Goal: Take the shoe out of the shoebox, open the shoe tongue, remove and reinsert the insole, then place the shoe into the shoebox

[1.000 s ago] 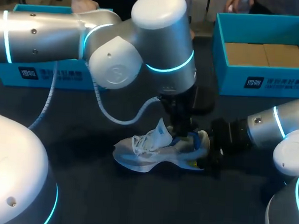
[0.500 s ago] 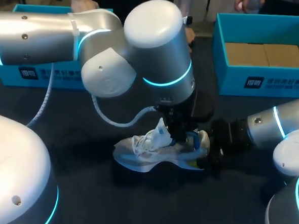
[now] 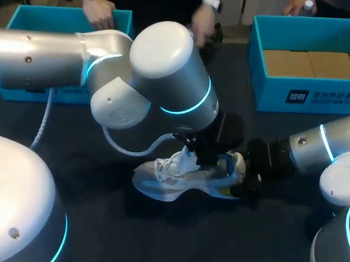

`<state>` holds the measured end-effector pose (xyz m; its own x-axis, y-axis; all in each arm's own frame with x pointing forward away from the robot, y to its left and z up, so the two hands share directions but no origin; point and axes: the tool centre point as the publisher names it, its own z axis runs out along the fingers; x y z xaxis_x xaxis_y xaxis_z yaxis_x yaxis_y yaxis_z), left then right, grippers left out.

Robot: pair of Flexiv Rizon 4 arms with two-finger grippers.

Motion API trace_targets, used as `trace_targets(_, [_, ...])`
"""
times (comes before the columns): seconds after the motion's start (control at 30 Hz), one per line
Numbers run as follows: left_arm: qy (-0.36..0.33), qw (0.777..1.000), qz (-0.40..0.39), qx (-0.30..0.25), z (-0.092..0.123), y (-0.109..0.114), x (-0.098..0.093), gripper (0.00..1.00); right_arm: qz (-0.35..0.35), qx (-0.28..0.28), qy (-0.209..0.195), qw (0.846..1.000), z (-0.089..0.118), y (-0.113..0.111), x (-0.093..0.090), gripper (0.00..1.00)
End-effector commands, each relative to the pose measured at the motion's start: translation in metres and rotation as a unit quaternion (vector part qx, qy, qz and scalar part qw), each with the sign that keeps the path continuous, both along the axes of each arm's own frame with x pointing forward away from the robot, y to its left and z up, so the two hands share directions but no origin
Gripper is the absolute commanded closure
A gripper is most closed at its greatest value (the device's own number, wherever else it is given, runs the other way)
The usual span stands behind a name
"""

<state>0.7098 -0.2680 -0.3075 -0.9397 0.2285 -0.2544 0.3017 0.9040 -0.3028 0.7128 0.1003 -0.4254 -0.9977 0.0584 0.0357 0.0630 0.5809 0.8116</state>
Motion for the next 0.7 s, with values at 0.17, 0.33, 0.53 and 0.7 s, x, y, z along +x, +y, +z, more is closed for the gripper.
trace_targets(0.17, [-0.012, 1.000, 0.021, -0.016, -0.0143, -0.0084, 0.0045, 0.51, -0.001, -0.002, 0.000, 1.000, -0.0004, 0.0019, -0.0004, 1.00])
trace_targets(0.33, [-0.028, 0.998, 0.043, -0.031, -0.0160, -0.0098, 0.0043, 0.51, -0.001, -0.002, 0.000, 1.000, -0.0004, 0.0019, -0.0004, 1.00])
trace_targets(0.53, [-0.050, 0.997, 0.046, -0.035, -0.0116, -0.0076, -0.0018, 0.48, -0.001, -0.002, 0.000, 1.000, -0.0004, 0.0019, -0.0004, 1.00])
trace_targets(0.7, [-0.092, 0.993, 0.062, -0.039, -0.0106, -0.0096, -0.0046, 0.49, -0.001, -0.002, 0.000, 1.000, -0.0004, 0.0019, -0.0004, 1.00])
